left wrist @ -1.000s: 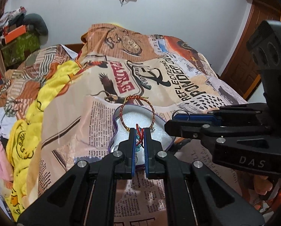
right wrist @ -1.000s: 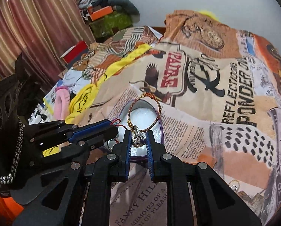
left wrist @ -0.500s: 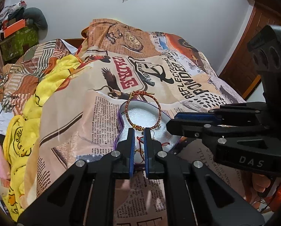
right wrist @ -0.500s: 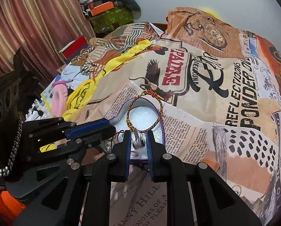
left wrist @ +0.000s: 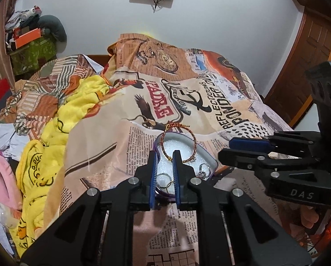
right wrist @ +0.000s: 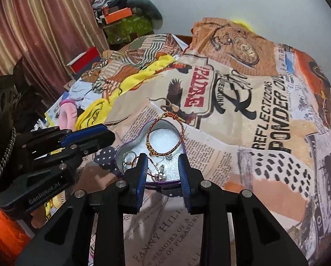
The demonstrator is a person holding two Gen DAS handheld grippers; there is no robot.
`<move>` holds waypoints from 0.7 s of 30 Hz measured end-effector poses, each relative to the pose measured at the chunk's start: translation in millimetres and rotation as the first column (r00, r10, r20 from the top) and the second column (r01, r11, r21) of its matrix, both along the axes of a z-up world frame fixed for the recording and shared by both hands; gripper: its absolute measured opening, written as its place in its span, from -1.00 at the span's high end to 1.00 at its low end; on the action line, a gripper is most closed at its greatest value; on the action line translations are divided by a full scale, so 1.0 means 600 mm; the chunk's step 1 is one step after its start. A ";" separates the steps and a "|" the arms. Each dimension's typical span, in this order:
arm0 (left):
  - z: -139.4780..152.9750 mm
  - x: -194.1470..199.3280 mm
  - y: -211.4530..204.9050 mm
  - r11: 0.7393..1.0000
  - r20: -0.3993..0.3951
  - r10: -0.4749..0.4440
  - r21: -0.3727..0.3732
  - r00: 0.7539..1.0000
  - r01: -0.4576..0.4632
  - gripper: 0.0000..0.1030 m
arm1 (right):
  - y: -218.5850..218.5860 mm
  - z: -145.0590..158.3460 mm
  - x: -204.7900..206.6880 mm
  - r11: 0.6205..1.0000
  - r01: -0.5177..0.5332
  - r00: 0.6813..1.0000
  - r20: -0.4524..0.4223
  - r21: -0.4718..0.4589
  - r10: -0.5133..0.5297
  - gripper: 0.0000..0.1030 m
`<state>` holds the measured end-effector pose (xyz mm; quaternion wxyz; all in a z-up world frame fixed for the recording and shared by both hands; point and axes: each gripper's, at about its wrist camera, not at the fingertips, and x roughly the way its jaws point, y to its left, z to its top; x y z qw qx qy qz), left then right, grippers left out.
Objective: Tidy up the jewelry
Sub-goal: 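Open both tools to drop the items into the tin, then withdraw, then grasp a gold ring with the left tool while the right tool grasps a small silver ring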
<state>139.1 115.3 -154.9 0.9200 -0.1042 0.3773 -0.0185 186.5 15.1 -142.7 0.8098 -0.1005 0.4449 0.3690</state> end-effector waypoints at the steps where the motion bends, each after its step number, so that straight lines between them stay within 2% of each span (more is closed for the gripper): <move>1: 0.003 -0.001 -0.002 1.000 0.003 0.000 0.002 1.000 0.000 0.73 | -0.006 0.005 -0.002 1.000 0.006 1.000 0.008 0.005 -0.006 0.51; 6: 0.022 -0.005 -0.020 1.000 0.026 -0.009 0.021 1.000 0.008 0.56 | -0.034 0.029 -0.011 0.999 0.045 0.997 0.064 0.011 -0.046 0.51; 13: 0.045 -0.002 -0.060 0.998 0.050 -0.050 0.029 0.997 0.049 0.52 | -0.108 0.067 -0.011 0.987 0.153 0.977 0.143 0.052 -0.159 0.51; 21: 0.052 0.019 -0.131 0.988 0.053 -0.148 0.041 0.987 0.146 0.50 | -0.209 0.087 -0.003 0.958 0.279 0.944 0.163 0.064 -0.285 0.51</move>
